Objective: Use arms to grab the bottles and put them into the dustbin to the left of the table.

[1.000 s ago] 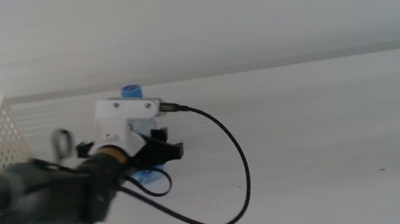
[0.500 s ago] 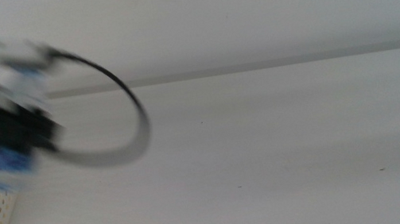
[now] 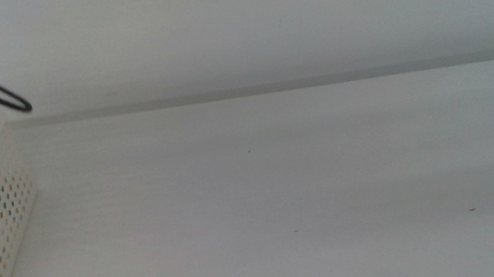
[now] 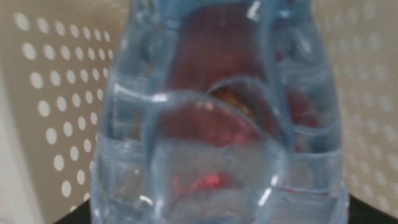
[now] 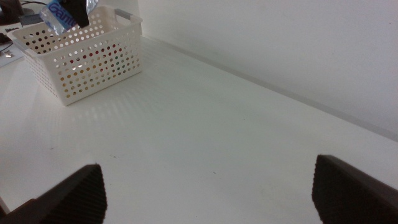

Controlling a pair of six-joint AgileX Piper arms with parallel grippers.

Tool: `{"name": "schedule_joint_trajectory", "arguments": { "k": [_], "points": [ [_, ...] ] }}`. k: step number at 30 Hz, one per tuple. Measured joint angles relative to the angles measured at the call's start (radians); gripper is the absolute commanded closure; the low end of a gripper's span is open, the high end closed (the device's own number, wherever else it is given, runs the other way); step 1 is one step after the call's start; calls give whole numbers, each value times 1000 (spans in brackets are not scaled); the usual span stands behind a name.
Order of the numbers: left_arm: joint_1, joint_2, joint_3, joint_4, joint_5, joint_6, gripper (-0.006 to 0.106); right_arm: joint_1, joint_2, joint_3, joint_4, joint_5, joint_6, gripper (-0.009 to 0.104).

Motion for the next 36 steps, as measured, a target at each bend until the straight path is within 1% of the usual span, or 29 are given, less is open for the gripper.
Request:
{"name": "schedule_joint_trajectory", "arguments": {
  "k": [2,5,8,10,13,14,18,21,25,27,28,30,32,33,34,36],
  "points": [
    [0,23,0,20,0,11,95,0,0,0,0,0,0,7],
    [0,42,-2,37,0,20,79,0,0,0,0,0,0,7],
    [1,49,-2,35,0,38,54,0,0,0,0,0,0,7],
    [1,49,5,31,0,40,35,0,0,0,0,0,0,7],
    [1,49,23,38,0,40,10,0,0,0,0,0,0,7],
    [2,49,28,38,0,40,6,0,0,0,0,0,0,7],
    [3,42,30,40,-2,42,7,0,0,0,0,0,0,7],
    [-22,-3,30,62,-2,10,7,0,0,0,0,0,0,7],
    [-82,-127,30,93,-2,-75,7,0,0,0,0,0,0,7],
    [-120,-205,30,88,0,-143,7,0,0,0,0,0,0,7],
    [-139,-245,30,76,0,-180,7,0,0,0,0,0,0,7],
    [-178,-316,38,7,-2,-228,7,0,0,0,0,0,0,7],
    [-238,-400,73,-77,-5,-235,7,0,0,0,0,0,0,7],
    [-272,-436,103,-103,-5,-235,7,0,0,0,0,0,0,7],
    [-324,-481,141,-125,-12,-233,7,0,0,0,0,0,0,7],
    [-449,-570,219,-132,-59,-248,7,0,0,0,0,0,0,7]
  ]
}}
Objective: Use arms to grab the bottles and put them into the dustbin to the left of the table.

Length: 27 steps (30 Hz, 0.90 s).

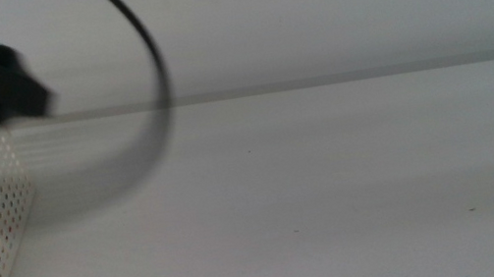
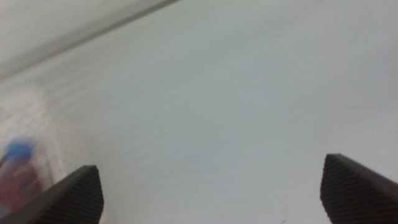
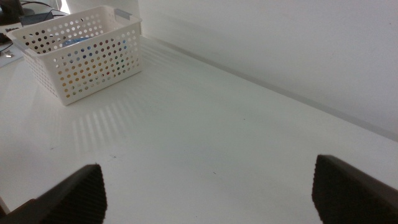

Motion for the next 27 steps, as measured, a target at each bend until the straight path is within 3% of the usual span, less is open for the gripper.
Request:
{"name": "schedule_joint_trajectory", "arguments": {
  "k": [2,7,11,17,27],
  "points": [
    [-133,-90,90,48,-86,-63,7,0,0,0,0,0,0,7],
    [-403,-298,299,305,-288,-271,7,0,0,0,0,0,0,7],
    [-484,-412,405,432,-416,-413,7,0,0,0,0,0,0,7],
    [-495,-445,438,469,-462,-520,7,0,0,0,0,0,0,7],
    [-495,-445,439,529,-497,-535,7,0,0,0,0,0,0,7]
  ]
}}
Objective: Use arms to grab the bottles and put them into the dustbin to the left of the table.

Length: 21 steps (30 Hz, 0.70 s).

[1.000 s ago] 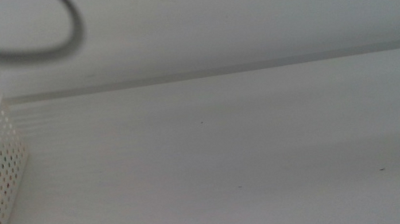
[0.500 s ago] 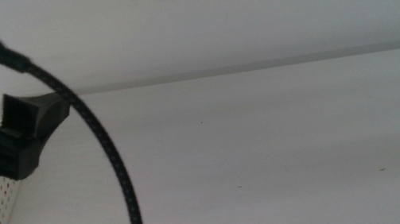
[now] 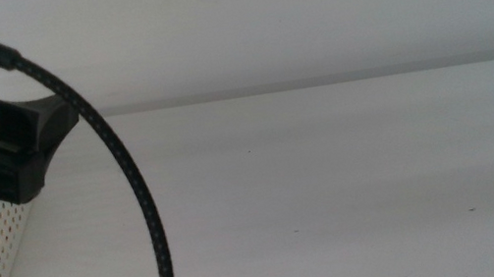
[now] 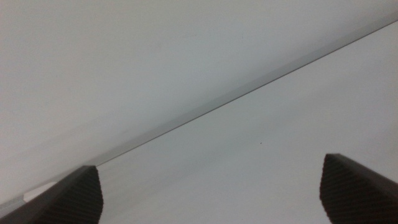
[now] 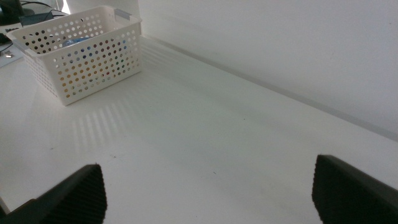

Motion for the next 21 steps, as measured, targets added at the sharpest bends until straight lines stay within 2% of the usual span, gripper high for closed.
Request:
{"name": "schedule_joint_trajectory", "arguments": {
  "k": [4,12,21],
  "points": [
    [27,0,0,-25,-4,10,7,0,0,0,0,0,0,7],
    [175,-28,1,-166,-50,188,7,0,0,0,0,0,0,7],
    [210,-39,1,-195,-139,218,7,0,0,0,0,0,0,7]
  ]
}}
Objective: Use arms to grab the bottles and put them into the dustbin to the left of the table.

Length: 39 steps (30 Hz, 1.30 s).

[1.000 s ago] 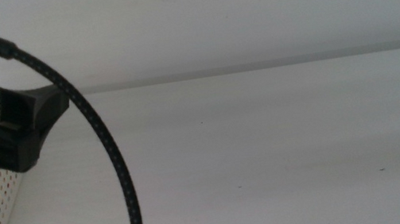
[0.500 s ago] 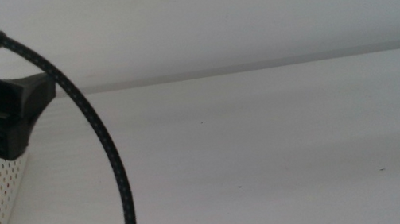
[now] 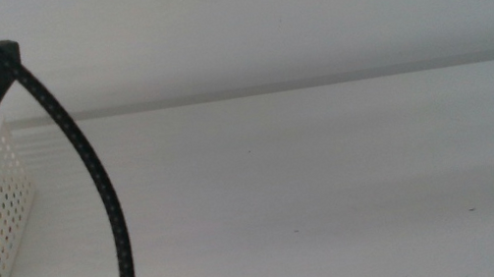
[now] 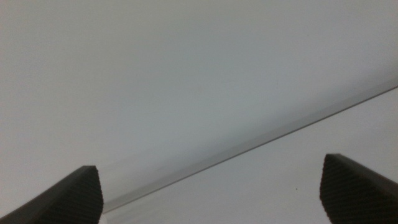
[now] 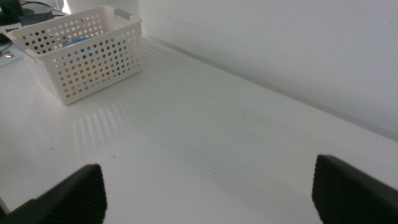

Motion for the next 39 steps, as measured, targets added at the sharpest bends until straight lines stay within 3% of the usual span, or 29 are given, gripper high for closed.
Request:
{"name": "schedule_joint_trajectory", "arguments": {
  "k": [10,14,17,26,39],
  "points": [
    [0,-13,26,-7,-29,2,7,0,-13,16,-14,-6,0,7],
    [4,-73,143,-15,-114,4,7,-17,-86,108,-146,-53,0,7],
    [24,-146,271,-17,-153,4,7,-74,-167,195,-206,-59,0,7],
    [191,-409,567,-19,-172,6,7,-322,-305,397,-210,-204,0,7],
    [400,-731,818,-56,-178,10,7,-551,-310,635,-208,-311,1,7]
  ]
}}
